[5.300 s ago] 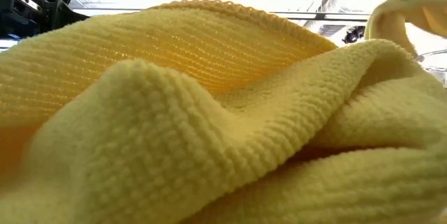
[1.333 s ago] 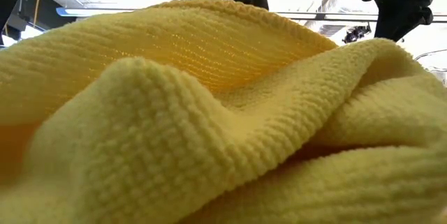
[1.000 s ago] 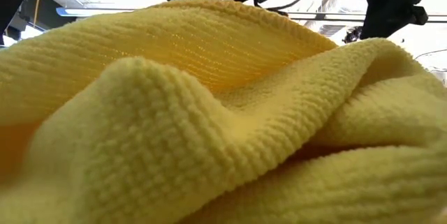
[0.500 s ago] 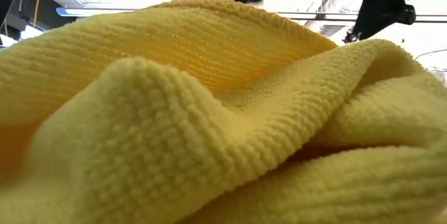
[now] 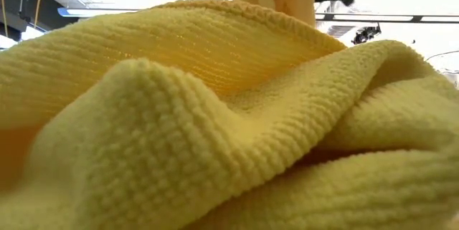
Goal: Sort microfiber towel by color & place in baskets
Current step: Put the yellow towel into the right transparent bin
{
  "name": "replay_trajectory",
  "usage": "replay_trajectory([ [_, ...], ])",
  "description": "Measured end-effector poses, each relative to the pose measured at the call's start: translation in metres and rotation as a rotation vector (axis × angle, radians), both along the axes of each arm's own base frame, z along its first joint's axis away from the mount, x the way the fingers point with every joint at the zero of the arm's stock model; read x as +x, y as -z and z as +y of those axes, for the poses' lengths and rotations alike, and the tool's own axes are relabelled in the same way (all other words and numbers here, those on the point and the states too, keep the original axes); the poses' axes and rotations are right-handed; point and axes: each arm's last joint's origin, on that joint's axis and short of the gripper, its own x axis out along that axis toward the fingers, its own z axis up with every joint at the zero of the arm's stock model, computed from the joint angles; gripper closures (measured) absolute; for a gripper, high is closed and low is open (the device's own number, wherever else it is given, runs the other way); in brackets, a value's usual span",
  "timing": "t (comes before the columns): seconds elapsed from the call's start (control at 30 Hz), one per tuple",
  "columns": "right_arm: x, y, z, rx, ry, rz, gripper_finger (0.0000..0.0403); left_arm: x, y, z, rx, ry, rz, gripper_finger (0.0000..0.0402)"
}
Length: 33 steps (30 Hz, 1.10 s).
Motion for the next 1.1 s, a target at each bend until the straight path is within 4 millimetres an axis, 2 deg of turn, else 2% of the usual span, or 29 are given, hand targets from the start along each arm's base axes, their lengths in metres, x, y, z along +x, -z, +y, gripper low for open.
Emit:
replay_trajectory([
  [0.13,0.023,0.001,0.001,-0.062,-0.028,-0.084,0.0186,0.0,0.0,0.0,-0.015,-0.01,-0.002,0.0401],
  [0.27,0.04,0.009,-0.004,-0.104,-0.032,-0.089,0.0162,-0.001,-0.001,0.0,-0.015,-0.008,-0.004,0.0401],
  [0.5,0.061,0.023,-0.007,-0.162,-0.079,-0.077,0.0165,0.0,-0.001,0.0,-0.007,-0.003,-0.006,0.0401],
  [0.63,0.062,0.025,-0.006,-0.162,-0.077,-0.075,0.0215,0.0,-0.002,0.0,-0.016,-0.008,-0.018,0.0401],
  [0.9,0.062,0.024,-0.007,-0.146,-0.081,-0.082,0.0383,0.001,-0.003,0.0,-0.01,-0.004,-0.029,0.0401],
  [0.93,0.061,0.023,-0.007,-0.143,-0.088,-0.081,0.0391,0.001,-0.003,0.0,-0.009,-0.003,-0.029,0.04],
  [1.1,0.048,0.016,-0.009,-0.078,-0.028,-0.081,0.0377,0.001,-0.004,-0.001,-0.065,0.005,-0.041,0.0373],
])
